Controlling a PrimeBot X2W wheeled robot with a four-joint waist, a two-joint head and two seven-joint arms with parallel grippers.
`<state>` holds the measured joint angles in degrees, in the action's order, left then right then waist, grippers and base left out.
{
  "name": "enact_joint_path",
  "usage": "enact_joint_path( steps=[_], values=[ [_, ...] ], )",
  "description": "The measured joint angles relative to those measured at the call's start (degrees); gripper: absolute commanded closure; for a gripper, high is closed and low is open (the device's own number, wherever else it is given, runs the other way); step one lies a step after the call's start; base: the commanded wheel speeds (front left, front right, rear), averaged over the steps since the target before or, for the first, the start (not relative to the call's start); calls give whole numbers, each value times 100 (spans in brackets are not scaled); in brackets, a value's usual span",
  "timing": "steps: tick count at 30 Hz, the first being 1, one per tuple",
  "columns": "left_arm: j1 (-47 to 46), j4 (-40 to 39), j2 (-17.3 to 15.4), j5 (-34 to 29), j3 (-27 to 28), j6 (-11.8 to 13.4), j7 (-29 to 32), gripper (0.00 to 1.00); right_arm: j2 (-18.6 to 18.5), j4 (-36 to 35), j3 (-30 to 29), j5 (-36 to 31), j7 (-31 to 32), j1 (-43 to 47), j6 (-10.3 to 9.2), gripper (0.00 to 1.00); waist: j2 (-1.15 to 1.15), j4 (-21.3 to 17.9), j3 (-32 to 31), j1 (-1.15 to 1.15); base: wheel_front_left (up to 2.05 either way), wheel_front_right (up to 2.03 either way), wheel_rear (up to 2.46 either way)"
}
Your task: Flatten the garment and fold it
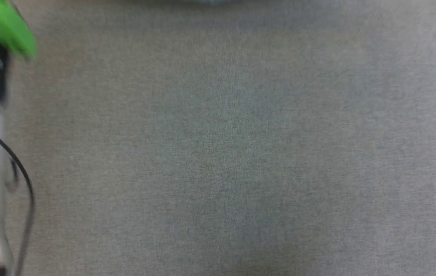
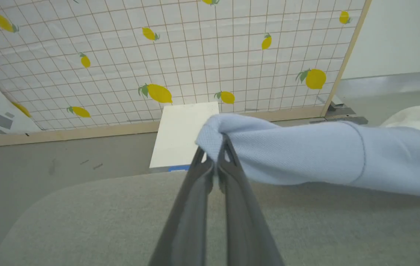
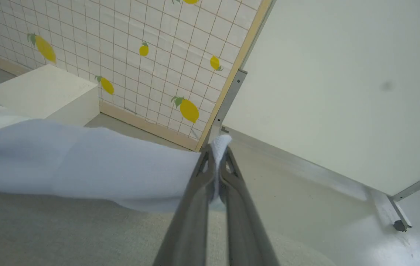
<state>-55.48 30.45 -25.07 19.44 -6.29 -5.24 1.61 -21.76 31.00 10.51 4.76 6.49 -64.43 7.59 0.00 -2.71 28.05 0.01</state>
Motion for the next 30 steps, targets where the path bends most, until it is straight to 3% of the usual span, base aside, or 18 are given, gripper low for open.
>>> enact_joint_path(
  steps=[6,7,11,17,20,24,30],
  values=[
    [1959,-513,193,746,-30,-104,769,100,-27,-625,-105,725,258,1946,0,100,0,17,-545,-1,0,0,0],
    [2627,-864,291,975,0,-99,1007,100,-26,-958,-246,846,431,2637,0,100,0,23,-752,-1,0,0,0],
    [3712,-1538,505,1336,44,59,1356,100,77,-1607,-686,957,700,3873,0,100,0,41,-1113,-1,0,0,0],
    [5175,-2398,738,1624,63,533,1850,100,745,-2528,-1711,871,1054,5614,0,100,0,89,-1619,-2,0,0,0],
    [5742,-2647,726,1585,85,917,2092,100,1182,-2839,-2236,658,1261,6218,0,100,0,122,-1811,-2,0,0,0],
    [6302,-2986,860,1682,127,1235,2297,100,1696,-3165,-2733,499,1717,6881,0,100,0,202,-1985,-2,0,0,0],
    [6878,-3398,902,1668,90,1604,2561,100,1902,-3279,-3363,538,2721,7451,1,100,0,315,-2091,-1,0,0,0]
  ],
)
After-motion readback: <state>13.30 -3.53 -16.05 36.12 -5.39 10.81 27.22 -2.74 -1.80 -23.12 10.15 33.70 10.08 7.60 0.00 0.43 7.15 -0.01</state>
